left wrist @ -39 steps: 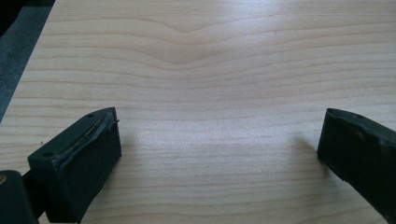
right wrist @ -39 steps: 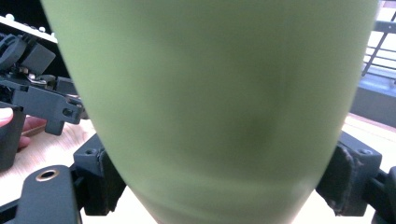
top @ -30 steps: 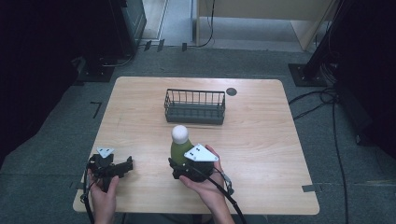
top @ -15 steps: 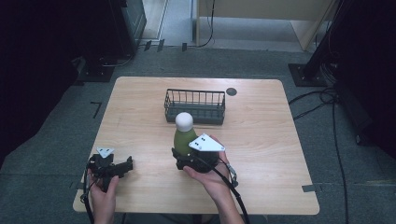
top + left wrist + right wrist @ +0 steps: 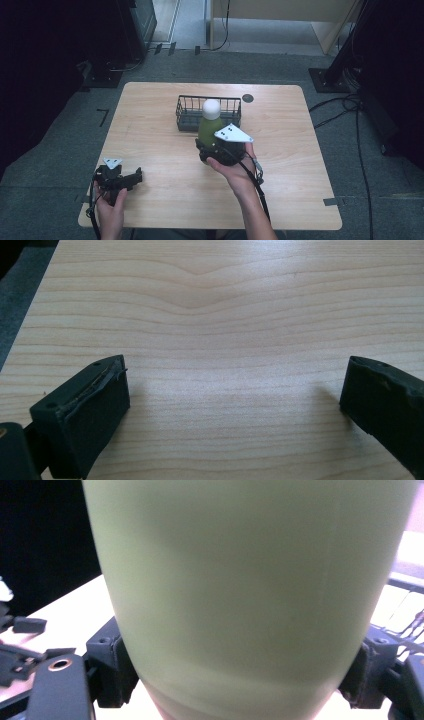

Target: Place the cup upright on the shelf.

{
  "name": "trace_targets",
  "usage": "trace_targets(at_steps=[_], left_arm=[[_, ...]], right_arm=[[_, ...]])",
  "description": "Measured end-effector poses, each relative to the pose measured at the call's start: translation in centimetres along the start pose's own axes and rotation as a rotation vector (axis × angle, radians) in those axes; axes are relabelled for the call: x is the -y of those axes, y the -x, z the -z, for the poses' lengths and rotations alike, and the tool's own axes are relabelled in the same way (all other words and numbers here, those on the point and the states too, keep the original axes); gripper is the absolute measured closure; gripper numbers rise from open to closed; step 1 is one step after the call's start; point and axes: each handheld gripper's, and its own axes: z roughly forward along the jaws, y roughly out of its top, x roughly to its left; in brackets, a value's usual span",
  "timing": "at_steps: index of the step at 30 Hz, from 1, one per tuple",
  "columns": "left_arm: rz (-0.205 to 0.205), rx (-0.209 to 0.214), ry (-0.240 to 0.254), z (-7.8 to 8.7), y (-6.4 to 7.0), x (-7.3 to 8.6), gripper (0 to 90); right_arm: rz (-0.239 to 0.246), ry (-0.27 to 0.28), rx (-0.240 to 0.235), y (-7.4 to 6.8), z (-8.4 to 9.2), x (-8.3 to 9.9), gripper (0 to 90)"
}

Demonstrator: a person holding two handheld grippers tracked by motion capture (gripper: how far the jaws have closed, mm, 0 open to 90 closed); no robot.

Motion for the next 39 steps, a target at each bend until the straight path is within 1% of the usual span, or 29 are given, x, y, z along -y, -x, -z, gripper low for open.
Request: trace_targets(at_steps=[6,8,9,12,14,15,16,17,19,20,21,22,23,25,26,30,31,32,33,34,35,37,39], left_arm=[[0.0,0.0,0.0,0.0,0.0,0.0,0.1],[0.0,0.0,0.0,0.0,0.0,0.0,0.1],[0.0,0.0,0.001,0.0,0.0,0.0,0.0],[0.0,0.0,0.001,0.0,0.0,0.0,0.1],[0.0,0.0,-0.001,0.0,0.0,0.0,0.1],[0.0,0.0,-0.001,0.0,0.0,0.0,0.0],[0.0,0.0,-0.001,0.0,0.0,0.0,0.0],[0.0,0.0,-0.001,0.0,0.0,0.0,0.0],[0.0,0.0,0.0,0.0,0.0,0.0,0.0],[0.0,0.0,0.0,0.0,0.0,0.0,0.1],[0.0,0.0,0.0,0.0,0.0,0.0,0.0],[0.0,0.0,0.0,0.0,0.0,0.0,0.0],[0.0,0.0,0.0,0.0,0.0,0.0,0.0],[0.0,0.0,0.0,0.0,0.0,0.0,0.0],[0.0,-0.001,0.001,0.0,0.0,0.0,0.0],[0.0,-0.001,0.0,0.0,0.0,0.0,0.0],[0.0,-0.001,0.0,0.0,0.0,0.0,0.0],[0.0,0.0,-0.001,0.0,0.0,0.0,0.1],[0.0,0.0,-0.001,0.0,0.0,0.0,0.1],[0.0,0.0,0.0,0.0,0.0,0.0,0.0],[0.0,0.0,0.0,0.0,0.0,0.0,0.0],[0.0,0.0,0.0,0.0,0.0,0.0,0.0],[-0.001,0.0,-0.001,0.0,0.0,0.0,0.0]], right_arm=[[-0.001,0.01,0.037,1.6,-0.4,-1.3,19.7],[-0.006,0.012,0.043,1.8,-0.5,-1.5,19.7],[-0.014,0.012,0.049,2.4,-0.8,-1.9,19.7],[-0.016,0.015,0.056,3.0,-1.1,-2.3,19.7],[-0.017,0.015,0.07,3.7,-1.6,-3.0,19.7],[-0.017,0.015,0.07,3.7,-1.6,-3.0,19.7],[-0.018,0.016,0.075,4.2,-1.9,-3.5,19.7],[-0.018,0.016,0.075,4.2,-1.9,-3.5,19.7],[-0.018,0.021,0.08,4.6,-2.3,-4.1,19.7],[-0.026,0.025,0.085,5.1,-2.6,-4.6,19.7],[-0.026,0.025,0.085,5.1,-2.6,-4.6,19.7],[-0.029,0.032,0.09,5.6,-3.0,-5.0,19.7],[-0.029,0.032,0.09,5.6,-3.0,-5.0,19.7],[-0.028,0.036,0.097,6.0,-3.3,-5.4,19.7],[-0.032,0.043,0.104,6.5,-3.6,-5.7,19.7],[-0.077,0.047,0.11,7.7,-4.1,-6.1,19.7],[-0.077,0.047,0.11,7.7,-4.1,-6.1,19.7],[-0.085,0.047,0.122,8.3,-4.3,-6.3,19.7],[-0.085,0.047,0.122,8.3,-4.3,-6.3,19.7],[-0.09,0.043,0.135,8.7,-4.6,-6.5,19.7],[-0.09,0.043,0.135,8.7,-4.6,-6.5,19.7],[-0.104,0.044,0.146,9.4,-5.0,-6.8,19.7],[-0.11,0.047,0.15,9.5,-5.2,-6.9,19.7]])
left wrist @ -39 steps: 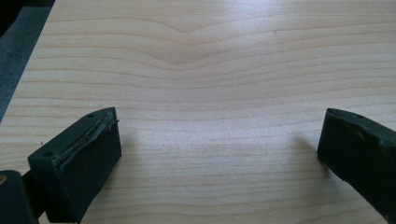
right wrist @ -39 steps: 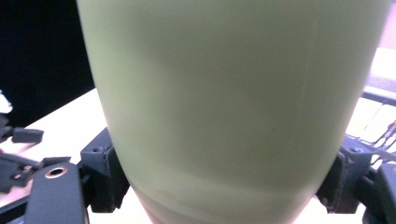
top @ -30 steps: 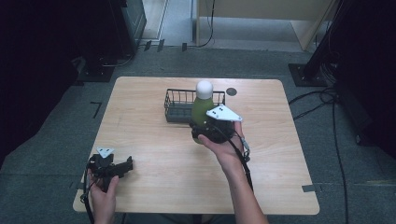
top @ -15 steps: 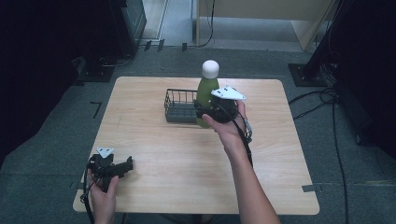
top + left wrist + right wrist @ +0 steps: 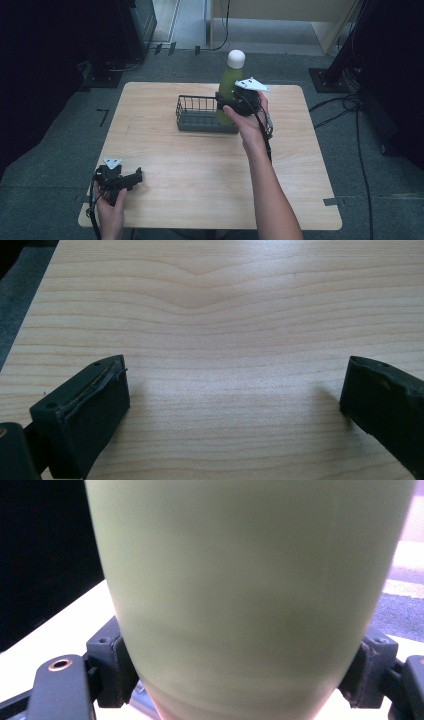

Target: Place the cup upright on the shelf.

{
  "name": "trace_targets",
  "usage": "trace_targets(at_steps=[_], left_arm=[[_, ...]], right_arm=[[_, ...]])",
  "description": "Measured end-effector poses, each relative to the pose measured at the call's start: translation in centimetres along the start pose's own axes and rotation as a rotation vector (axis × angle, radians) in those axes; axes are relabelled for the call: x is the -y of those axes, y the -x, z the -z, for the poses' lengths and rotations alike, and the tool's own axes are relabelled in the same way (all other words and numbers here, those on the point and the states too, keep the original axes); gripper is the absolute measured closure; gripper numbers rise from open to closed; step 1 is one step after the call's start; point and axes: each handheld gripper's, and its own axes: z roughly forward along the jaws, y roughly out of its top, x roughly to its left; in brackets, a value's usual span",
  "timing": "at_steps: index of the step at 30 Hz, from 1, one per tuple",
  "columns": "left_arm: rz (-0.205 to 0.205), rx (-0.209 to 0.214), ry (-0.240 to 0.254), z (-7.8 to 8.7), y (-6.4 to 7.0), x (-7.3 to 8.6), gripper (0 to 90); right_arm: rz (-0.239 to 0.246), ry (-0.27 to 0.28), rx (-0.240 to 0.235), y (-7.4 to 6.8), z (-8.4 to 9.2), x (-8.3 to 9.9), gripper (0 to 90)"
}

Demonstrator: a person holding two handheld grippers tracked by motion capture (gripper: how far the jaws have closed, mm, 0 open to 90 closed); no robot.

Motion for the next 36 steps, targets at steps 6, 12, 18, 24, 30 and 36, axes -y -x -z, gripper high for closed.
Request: trace_targets(at_steps=[6,12,18,24,30,36], left_arm=[[-0.001,0.0,0.0,0.0,0.0,0.0,0.0],[-0.001,0.0,0.0,0.0,0.0,0.0,0.0],[-0.001,0.0,-0.001,0.0,0.0,0.0,0.0],[-0.001,0.0,-0.001,0.0,0.0,0.0,0.0],[-0.001,0.0,-0.001,0.0,0.0,0.0,0.1],[-0.001,0.0,-0.001,0.0,0.0,0.0,0.0]], right_arm=[[-0.025,0.001,0.005,0.5,-1.4,-0.5,19.7],[-0.042,0.012,0.022,0.9,-2.4,-0.8,19.7],[-0.07,0.012,0.05,1.9,-3.6,-0.9,19.8],[-0.036,0.001,0.062,2.3,-4.5,-0.2,19.8],[0.005,-0.02,0.07,2.4,-5.1,0.9,19.8],[0.045,-0.032,0.068,2.0,-5.5,2.1,19.7]])
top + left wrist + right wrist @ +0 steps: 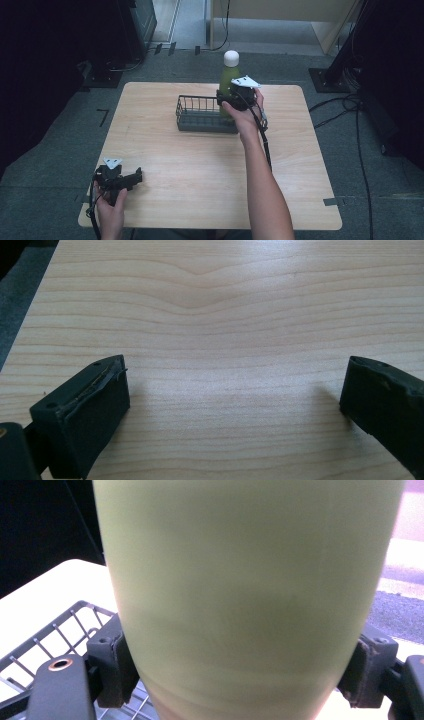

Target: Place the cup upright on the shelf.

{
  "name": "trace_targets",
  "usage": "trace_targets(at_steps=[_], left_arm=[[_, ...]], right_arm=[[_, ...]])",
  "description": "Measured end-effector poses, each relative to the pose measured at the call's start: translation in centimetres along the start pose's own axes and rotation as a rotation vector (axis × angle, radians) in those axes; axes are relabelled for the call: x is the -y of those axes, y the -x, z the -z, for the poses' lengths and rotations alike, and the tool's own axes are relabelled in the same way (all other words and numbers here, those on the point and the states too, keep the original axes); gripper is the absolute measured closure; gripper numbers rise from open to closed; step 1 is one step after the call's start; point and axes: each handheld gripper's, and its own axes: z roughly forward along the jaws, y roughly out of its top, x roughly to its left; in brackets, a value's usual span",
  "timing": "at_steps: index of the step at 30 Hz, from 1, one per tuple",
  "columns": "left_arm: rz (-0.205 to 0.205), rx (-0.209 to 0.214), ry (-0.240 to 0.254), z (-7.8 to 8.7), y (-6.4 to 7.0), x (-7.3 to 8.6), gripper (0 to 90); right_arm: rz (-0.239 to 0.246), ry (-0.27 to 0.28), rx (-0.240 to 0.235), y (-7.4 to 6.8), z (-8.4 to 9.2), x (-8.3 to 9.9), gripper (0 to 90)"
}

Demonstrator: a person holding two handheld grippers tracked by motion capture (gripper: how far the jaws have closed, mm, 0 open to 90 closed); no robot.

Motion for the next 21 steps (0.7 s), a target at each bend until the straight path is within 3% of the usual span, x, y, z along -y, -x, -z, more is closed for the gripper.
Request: trace_targets(at_steps=[14,21], left_arm=[[0.0,0.0,0.0,0.0,0.0,0.0,0.0],[0.0,0.0,0.0,0.0,0.0,0.0,0.1]], right_arm=[[0.022,0.009,-0.017,-0.2,-0.3,1.3,19.5],[-0.009,0.028,-0.013,0.1,0.1,1.7,19.0]])
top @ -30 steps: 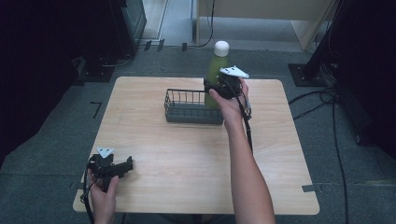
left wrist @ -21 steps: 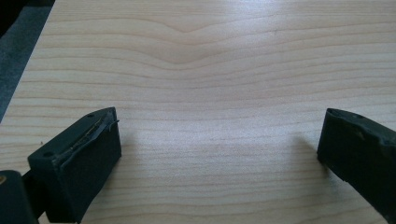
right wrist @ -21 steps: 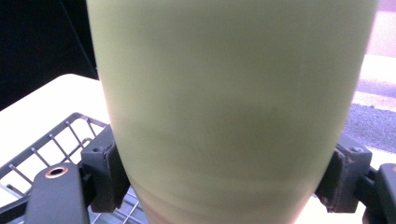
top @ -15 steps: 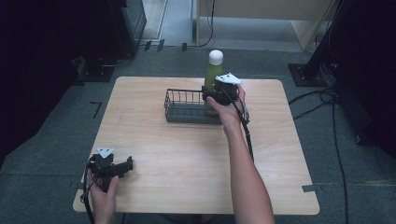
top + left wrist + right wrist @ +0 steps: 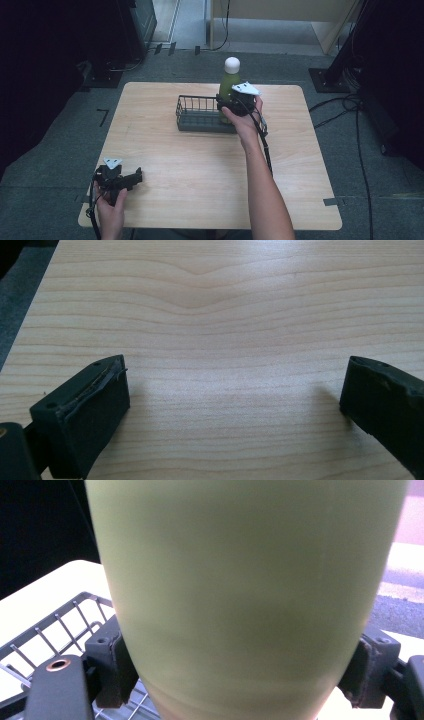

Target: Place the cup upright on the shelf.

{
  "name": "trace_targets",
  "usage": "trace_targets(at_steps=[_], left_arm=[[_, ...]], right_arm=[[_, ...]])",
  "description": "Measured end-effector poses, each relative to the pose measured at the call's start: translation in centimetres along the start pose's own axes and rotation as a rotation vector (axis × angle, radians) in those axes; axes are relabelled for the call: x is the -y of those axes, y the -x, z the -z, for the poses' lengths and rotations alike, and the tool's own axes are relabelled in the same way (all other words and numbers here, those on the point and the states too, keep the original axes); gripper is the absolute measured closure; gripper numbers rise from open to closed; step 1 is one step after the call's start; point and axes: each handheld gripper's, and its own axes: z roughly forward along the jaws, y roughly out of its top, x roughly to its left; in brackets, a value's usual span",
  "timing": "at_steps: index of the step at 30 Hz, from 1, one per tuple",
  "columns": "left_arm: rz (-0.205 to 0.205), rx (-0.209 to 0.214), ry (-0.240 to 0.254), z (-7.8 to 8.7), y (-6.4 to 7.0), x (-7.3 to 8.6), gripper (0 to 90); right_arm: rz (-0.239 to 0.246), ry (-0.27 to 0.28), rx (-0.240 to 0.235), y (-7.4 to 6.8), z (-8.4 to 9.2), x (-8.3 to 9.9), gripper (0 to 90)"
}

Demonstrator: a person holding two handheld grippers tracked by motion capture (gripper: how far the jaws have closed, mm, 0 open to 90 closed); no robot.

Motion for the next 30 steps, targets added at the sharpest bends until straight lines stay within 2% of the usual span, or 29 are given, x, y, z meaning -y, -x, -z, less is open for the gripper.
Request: trace_targets(at_steps=[13,16,21,26,30], left_arm=[[0.0,0.0,0.0,0.0,0.0,0.0,0.1],[0.0,0.0,0.0,0.0,0.0,0.0,0.1],[0.0,0.0,0.0,0.0,0.0,0.0,0.1],[0.0,0.0,0.0,0.0,0.0,0.0,0.0],[0.0,0.0,0.0,0.0,0.0,0.0,0.0]], right_arm=[[0.004,-0.04,-0.008,0.2,0.2,-0.3,17.7],[0.008,-0.058,-0.011,0.1,0.4,-0.4,13.0],[-0.003,-0.072,-0.006,0.3,0.7,-0.5,10.8],[-0.001,-0.077,-0.013,0.6,1.7,-0.4,3.4],[0.006,-0.078,-0.02,0.7,2.6,-0.1,1.0]])
